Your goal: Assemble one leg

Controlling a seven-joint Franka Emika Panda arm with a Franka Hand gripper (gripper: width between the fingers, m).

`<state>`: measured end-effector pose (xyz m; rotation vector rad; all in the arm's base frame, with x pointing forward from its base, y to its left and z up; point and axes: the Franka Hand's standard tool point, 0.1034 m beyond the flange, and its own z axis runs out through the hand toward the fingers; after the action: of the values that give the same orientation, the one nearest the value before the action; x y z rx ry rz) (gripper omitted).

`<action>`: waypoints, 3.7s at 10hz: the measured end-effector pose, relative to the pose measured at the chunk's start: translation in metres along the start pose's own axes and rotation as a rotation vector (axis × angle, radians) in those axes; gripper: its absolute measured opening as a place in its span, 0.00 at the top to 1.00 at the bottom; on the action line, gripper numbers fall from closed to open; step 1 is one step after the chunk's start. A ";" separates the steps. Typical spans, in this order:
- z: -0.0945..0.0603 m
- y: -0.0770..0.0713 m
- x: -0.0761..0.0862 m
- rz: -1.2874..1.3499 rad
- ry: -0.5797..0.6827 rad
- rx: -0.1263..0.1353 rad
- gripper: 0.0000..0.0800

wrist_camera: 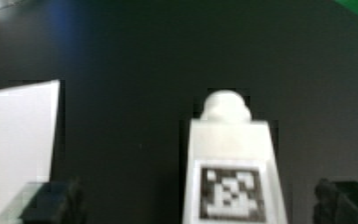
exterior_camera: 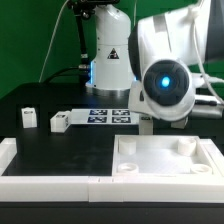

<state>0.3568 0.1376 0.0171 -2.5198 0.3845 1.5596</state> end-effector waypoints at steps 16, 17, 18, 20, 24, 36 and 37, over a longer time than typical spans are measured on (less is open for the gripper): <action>0.011 -0.008 -0.005 -0.014 -0.014 -0.036 0.64; -0.001 -0.009 -0.015 -0.021 -0.022 -0.039 0.64; -0.016 -0.008 -0.027 -0.025 -0.027 -0.041 0.64; -0.035 -0.006 -0.046 -0.030 -0.020 -0.043 0.64; -0.048 -0.015 -0.043 -0.042 0.153 -0.022 0.64; -0.127 -0.029 -0.038 -0.303 1.261 0.001 0.64; -0.131 -0.025 -0.036 -0.341 1.238 -0.044 0.64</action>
Offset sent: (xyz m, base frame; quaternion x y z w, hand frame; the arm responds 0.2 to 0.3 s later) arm -0.0068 0.0087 -0.0117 -0.0163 0.0089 0.0043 0.9998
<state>0.4607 0.1316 0.1074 -3.0267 0.0084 -0.2375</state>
